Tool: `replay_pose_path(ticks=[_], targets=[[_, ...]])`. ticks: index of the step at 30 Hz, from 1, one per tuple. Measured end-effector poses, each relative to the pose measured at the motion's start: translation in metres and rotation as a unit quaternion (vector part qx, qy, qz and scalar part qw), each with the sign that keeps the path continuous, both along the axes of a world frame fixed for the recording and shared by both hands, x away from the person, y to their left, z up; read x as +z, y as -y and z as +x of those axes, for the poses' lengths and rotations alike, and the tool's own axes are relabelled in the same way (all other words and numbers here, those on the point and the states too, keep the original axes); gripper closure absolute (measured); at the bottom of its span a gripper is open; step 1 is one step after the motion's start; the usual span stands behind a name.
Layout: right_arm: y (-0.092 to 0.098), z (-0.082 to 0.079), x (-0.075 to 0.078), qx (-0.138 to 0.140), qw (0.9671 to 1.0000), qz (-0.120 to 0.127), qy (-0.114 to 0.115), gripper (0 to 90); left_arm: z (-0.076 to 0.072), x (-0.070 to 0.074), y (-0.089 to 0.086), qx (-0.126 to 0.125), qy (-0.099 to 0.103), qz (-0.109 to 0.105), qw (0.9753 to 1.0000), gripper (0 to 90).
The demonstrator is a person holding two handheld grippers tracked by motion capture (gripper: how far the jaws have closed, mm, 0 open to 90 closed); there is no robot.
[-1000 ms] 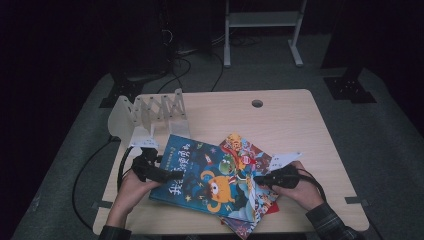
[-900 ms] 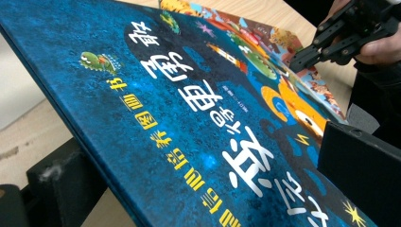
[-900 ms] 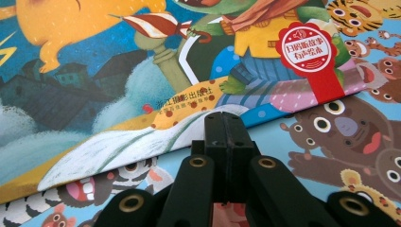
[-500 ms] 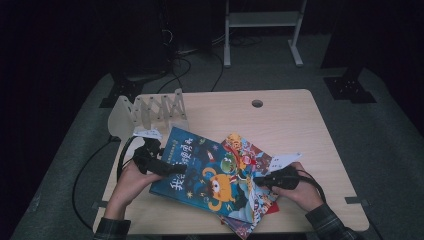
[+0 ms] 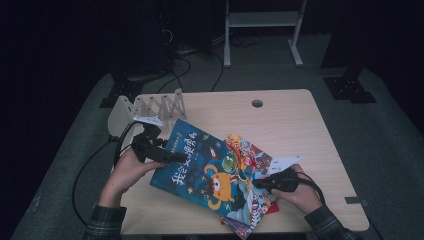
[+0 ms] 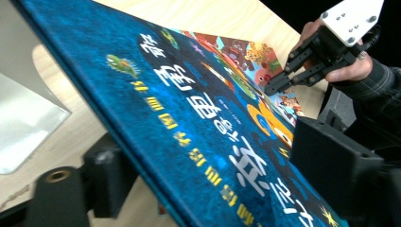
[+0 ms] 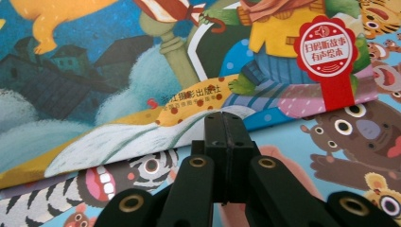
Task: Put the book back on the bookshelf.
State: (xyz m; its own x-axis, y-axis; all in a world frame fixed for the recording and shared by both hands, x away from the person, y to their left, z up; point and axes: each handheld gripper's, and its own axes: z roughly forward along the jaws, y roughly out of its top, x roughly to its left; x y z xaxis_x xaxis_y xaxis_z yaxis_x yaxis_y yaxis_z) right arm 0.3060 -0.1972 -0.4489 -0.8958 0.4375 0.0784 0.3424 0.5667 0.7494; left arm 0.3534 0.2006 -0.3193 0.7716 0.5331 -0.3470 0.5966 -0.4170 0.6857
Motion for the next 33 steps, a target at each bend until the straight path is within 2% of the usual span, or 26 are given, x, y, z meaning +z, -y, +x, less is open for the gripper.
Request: replay_pose_path(ticks=[4, 9, 13, 16, 21, 25, 33], targets=[[-0.001, -0.002, 0.0, 0.001, 1.0, 0.0, -0.001, 89.4, 0.004, 0.006, 0.0, -0.014, 0.001, 0.009, 0.9999, 26.9], [-0.003, -0.004, 0.0, 0.004, 1.0, 0.001, 0.0, 89.4, 0.008, 0.016, 0.004, -0.019, -0.002, 0.003, 0.9998, 29.5], [-0.005, -0.005, 0.0, 0.009, 1.0, 0.0, 0.0, 89.4, 0.011, 0.025, 0.004, -0.028, 0.0, -0.004, 0.9996, 39.0], [-0.008, -0.006, 0.0, 0.013, 0.9999, 0.002, 0.0, 89.4, 0.013, 0.032, 0.006, -0.03, 0.006, 0.0, 0.9995, 47.9], [-0.015, -0.009, 0.0, 0.024, 0.9997, 0.005, -0.002, 88.6, 0.02, 0.049, 0.013, -0.029, 0.004, 0.02, 0.9993, 55.0], [-0.023, -0.013, 0.0, 0.033, 0.9994, 0.005, -0.003, 88.5, 0.024, 0.06, 0.019, -0.033, -0.006, 0.032, 0.9989, 60.6], [-0.031, -0.015, 0.0, 0.038, 0.9993, 0.006, 0.001, 89.1, 0.029, 0.079, 0.032, -0.034, -0.023, 0.055, 0.9976, 65.0]])
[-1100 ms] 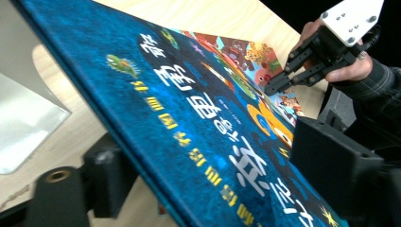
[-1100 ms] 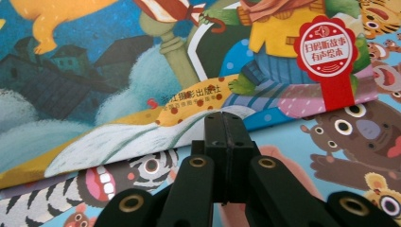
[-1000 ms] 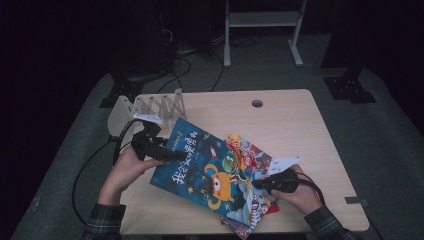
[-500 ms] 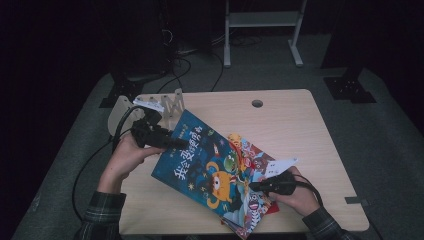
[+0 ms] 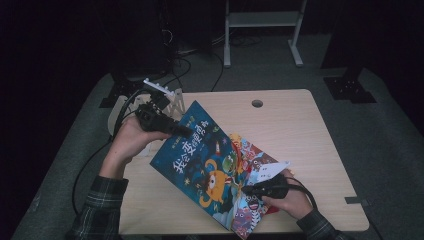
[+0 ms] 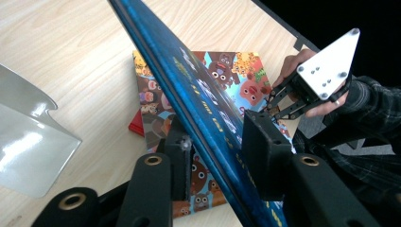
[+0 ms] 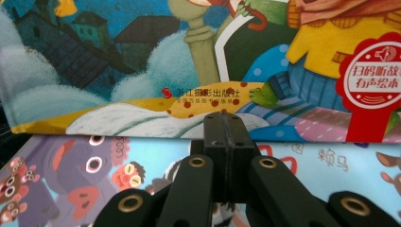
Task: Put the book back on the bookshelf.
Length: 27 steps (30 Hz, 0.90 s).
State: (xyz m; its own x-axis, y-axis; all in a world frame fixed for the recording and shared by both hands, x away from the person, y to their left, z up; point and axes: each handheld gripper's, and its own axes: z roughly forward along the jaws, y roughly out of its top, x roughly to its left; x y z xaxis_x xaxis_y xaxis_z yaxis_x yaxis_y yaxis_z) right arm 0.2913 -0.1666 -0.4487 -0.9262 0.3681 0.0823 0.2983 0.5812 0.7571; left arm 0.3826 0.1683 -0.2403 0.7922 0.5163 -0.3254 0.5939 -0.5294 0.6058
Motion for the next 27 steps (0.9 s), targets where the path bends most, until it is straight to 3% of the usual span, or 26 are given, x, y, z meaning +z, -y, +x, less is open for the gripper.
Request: replay_pose_path(ticks=[17, 20, 27], targets=[[-0.028, 0.003, 0.001, 0.003, 0.9999, -0.008, 0.015, 87.9, 0.013, 0.034, 0.025, 0.0, -0.008, 0.048, 0.9988, 72.9], [-0.032, 0.004, 0.001, 0.003, 0.9998, -0.006, 0.02, 81.2, 0.015, 0.039, 0.029, -0.002, -0.005, 0.057, 0.9983, 73.8], [-0.025, 0.011, -0.001, -0.024, 0.9988, 0.003, 0.042, 52.5, 0.018, 0.046, 0.035, -0.011, -0.009, 0.061, 0.9981, 76.3]])
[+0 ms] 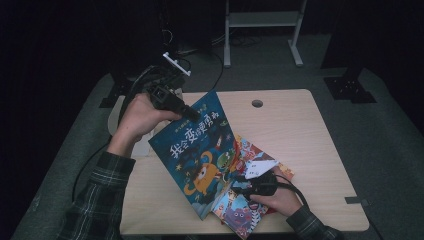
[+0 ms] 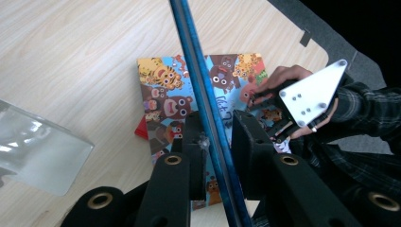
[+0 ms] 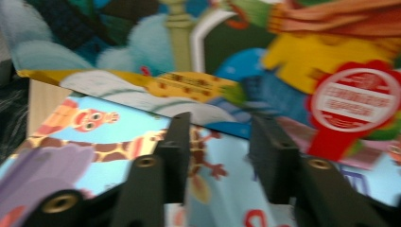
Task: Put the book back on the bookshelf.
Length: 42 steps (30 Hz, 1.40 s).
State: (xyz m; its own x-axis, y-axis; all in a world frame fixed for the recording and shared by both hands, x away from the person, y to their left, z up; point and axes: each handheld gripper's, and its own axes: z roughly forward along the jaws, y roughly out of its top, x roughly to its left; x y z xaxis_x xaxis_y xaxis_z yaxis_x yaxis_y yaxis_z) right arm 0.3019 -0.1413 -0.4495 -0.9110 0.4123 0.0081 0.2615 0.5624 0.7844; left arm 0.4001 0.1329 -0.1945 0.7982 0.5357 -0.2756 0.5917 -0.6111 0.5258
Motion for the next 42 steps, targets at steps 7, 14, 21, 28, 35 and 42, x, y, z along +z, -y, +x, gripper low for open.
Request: replay_pose_path(ticks=[7, 14, 21, 28, 35, 42], targets=[[0.028, 0.014, 0.004, -0.048, 0.9985, 0.023, 0.012, 38.9, 0.002, 0.006, 0.001, -0.002, -0.005, -0.007, 1.0, 79.2], [0.061, 0.03, 0.006, -0.103, 0.9939, 0.036, 0.014, 36.2, -0.001, 0.014, 0.003, -0.014, 0.0, -0.009, 0.9999, 82.5], [0.099, 0.045, 0.009, -0.163, 0.9849, 0.051, 0.026, 32.6, -0.005, 0.02, 0.004, -0.009, 0.02, 0.011, 0.9997, 82.7], [0.134, 0.06, 0.002, -0.24, 0.9685, 0.061, 0.021, 27.6, -0.009, 0.024, -0.001, -0.001, 0.034, 0.018, 0.9993, 82.6], [0.158, 0.074, -0.012, -0.303, 0.9519, 0.043, 0.017, 25.6, -0.011, 0.029, -0.013, 0.016, 0.044, 0.019, 0.9987, 82.6], [0.167, 0.085, -0.025, -0.336, 0.9417, 0.015, 0.012, 23.9, -0.014, 0.034, -0.033, 0.035, 0.047, 0.01, 0.9982, 82.7]])
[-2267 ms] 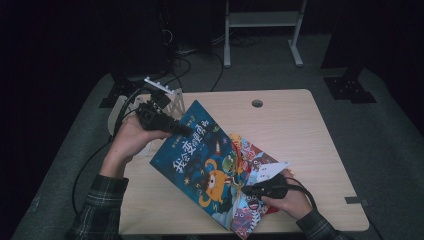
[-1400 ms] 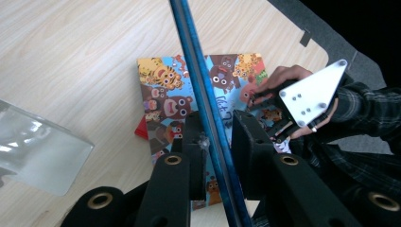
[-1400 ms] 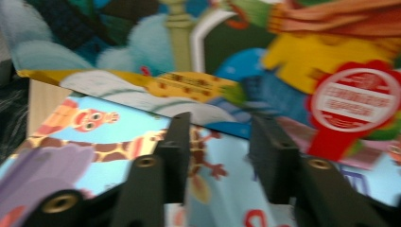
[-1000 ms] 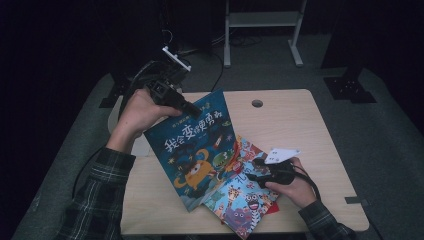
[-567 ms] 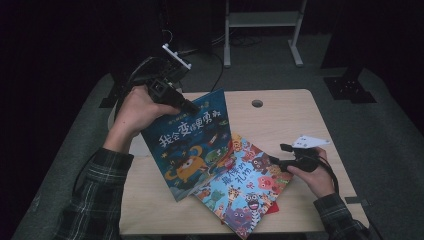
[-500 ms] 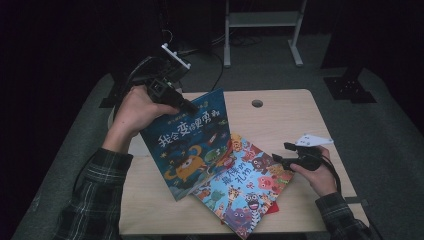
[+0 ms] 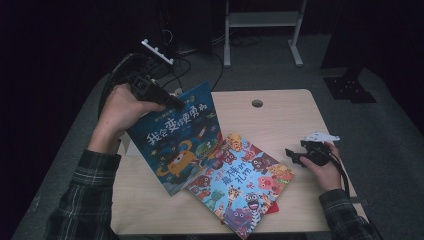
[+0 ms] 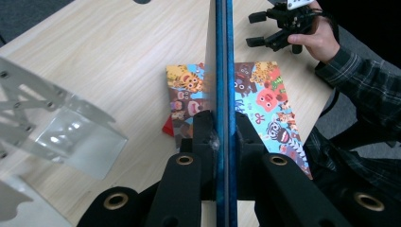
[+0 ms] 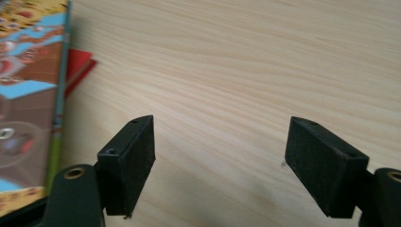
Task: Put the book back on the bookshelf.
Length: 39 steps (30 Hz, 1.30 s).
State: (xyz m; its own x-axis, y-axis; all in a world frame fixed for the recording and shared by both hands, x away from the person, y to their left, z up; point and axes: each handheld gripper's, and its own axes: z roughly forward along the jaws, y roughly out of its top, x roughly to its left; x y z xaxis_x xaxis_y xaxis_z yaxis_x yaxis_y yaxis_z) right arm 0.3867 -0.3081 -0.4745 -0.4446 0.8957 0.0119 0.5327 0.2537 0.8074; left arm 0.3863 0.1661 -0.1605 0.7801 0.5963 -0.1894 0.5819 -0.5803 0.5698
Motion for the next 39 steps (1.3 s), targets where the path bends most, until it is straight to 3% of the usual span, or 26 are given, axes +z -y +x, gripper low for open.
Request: replay_pose_path(ticks=[7, 13, 18, 27, 39], targets=[[0.002, 0.007, -0.01, -0.018, 0.9996, -0.016, -0.017, 22.9, -0.005, 0.005, -0.024, 0.019, 0.004, 0.002, 0.9998, 82.6], [0.0, 0.008, -0.011, -0.01, 0.9988, -0.036, -0.032, 20.5, -0.008, 0.006, -0.043, 0.04, 0.003, 0.006, 0.9992, 82.7], [0.002, 0.01, -0.012, -0.017, 0.9985, -0.019, -0.049, 17.2, -0.013, 0.008, -0.062, 0.054, 0.004, 0.008, 0.9985, 82.7], [0.002, 0.01, -0.012, -0.017, 0.9984, -0.021, -0.05, 16.2, -0.019, 0.006, -0.09, 0.082, 0.002, 0.017, 0.9965, 82.6], [0.0, 0.01, -0.012, -0.02, 0.9982, -0.021, -0.052, 14.8, -0.026, 0.0, -0.125, 0.126, -0.008, 0.027, 0.9916, 82.6]])
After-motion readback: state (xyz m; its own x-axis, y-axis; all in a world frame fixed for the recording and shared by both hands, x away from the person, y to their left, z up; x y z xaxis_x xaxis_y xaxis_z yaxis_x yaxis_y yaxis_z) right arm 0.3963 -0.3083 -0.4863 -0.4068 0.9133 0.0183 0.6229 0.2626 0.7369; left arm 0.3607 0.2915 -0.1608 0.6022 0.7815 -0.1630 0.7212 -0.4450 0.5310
